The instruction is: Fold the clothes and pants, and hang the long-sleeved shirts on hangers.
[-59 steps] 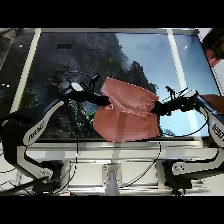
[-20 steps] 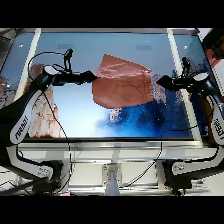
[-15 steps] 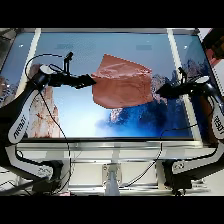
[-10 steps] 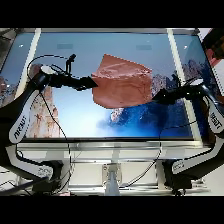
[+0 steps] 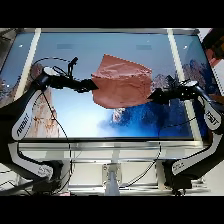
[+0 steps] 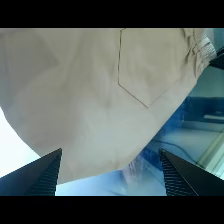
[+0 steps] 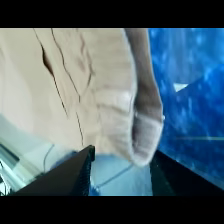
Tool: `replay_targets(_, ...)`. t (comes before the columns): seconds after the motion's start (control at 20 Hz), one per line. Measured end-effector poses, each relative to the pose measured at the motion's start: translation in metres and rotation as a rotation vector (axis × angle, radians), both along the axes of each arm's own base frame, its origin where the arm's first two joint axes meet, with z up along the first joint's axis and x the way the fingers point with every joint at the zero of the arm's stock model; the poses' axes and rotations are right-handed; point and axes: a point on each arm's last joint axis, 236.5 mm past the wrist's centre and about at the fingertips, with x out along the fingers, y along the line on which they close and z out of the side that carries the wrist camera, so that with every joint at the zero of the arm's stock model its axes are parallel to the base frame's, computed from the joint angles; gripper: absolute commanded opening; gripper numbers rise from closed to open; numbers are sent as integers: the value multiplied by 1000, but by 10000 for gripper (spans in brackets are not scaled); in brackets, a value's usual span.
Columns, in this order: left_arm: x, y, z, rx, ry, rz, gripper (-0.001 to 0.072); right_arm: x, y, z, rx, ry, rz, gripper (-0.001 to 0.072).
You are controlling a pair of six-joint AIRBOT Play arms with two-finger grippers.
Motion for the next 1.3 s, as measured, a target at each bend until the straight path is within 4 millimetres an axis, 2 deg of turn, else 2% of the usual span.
replay_targets(0.15,-1,0,-7,2,15,-1,691,10,-5,-4,-25,-28,-30,260)
replay_targets(0.2,-1,0,-9,2,19,-1,691,12,-7,-5,-33,-34,-38,191)
replay_targets(0.25,-1,0,-10,2,23,-2,691,14,-8,-6,-39,-40,-44,79)
replay_targets(0.3,-1,-1,-12,3,26,-2,691,16,-10,-7,-49,-45,-48,23)
replay_targets(0.5,-3,-1,-19,14,34,-14,691,16,-10,-7,-46,-45,-51,23)
replay_targets(0.85,-15,7,-49,128,-19,-146,692,15,-9,-6,-39,-43,-50,23)
replay_targets(1.05,-27,-7,-67,151,-16,-221,691,15,-8,-5,-36,-40,-48,23)
replay_targets(1.3,-36,-32,-77,152,-26,-266,688,14,-6,-4,-25,-36,-48,23)
